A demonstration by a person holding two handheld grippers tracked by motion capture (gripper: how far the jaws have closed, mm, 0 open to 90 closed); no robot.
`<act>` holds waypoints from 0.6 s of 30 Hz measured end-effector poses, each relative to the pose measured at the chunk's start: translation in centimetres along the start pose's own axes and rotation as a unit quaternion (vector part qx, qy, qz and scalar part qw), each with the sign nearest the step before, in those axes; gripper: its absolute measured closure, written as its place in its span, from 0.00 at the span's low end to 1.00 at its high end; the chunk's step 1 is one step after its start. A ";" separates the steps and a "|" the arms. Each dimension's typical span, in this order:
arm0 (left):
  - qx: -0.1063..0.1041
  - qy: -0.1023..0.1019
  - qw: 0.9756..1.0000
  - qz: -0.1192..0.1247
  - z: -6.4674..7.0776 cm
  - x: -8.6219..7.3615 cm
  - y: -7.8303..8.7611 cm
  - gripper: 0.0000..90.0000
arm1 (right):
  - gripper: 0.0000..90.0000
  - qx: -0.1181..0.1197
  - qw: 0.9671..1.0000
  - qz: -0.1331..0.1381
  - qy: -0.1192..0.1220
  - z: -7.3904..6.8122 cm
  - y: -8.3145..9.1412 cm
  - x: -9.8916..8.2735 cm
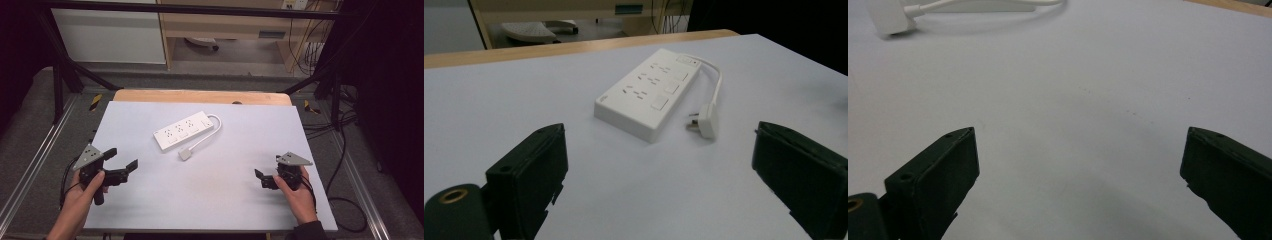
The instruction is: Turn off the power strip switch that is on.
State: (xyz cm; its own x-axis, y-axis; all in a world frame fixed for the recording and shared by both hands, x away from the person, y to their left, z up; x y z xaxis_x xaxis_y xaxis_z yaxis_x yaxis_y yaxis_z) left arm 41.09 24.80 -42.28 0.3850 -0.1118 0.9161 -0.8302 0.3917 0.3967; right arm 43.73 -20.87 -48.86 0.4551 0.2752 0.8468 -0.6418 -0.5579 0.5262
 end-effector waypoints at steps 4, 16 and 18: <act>-0.001 0.003 1.000 -0.005 0.0 -1.1 0.2 0.08 | 0.03 0.000 1.000 0.000 0.000 0.0 0.0 0.0; -0.012 -0.005 0.999 -0.030 0.9 -3.5 0.0 0.09 | 0.03 -0.001 1.000 -0.001 0.001 0.1 0.0 0.0; -0.015 -0.008 0.999 -0.033 1.2 -3.8 0.0 0.09 | 0.03 -0.001 1.000 -0.001 0.001 0.1 0.0 0.0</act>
State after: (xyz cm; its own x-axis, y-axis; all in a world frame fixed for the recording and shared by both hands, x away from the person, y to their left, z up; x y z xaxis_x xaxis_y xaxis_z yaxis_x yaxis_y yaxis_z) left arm 39.20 24.16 -45.70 0.4325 -0.1530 0.8886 -0.7907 0.4092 0.4553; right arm 43.77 -20.94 -48.91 0.4551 0.2785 0.8458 -0.6418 -0.5558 0.5284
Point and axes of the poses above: each handheld gripper's, and its own axes: y roughly backward along the jaws, x roughly out of its top, z roughly to its right, the point moved 9 cm from there along -y, roughly forward along the jaws, and after that the axes turned 8 degrees about x, right-handed, at the moved point
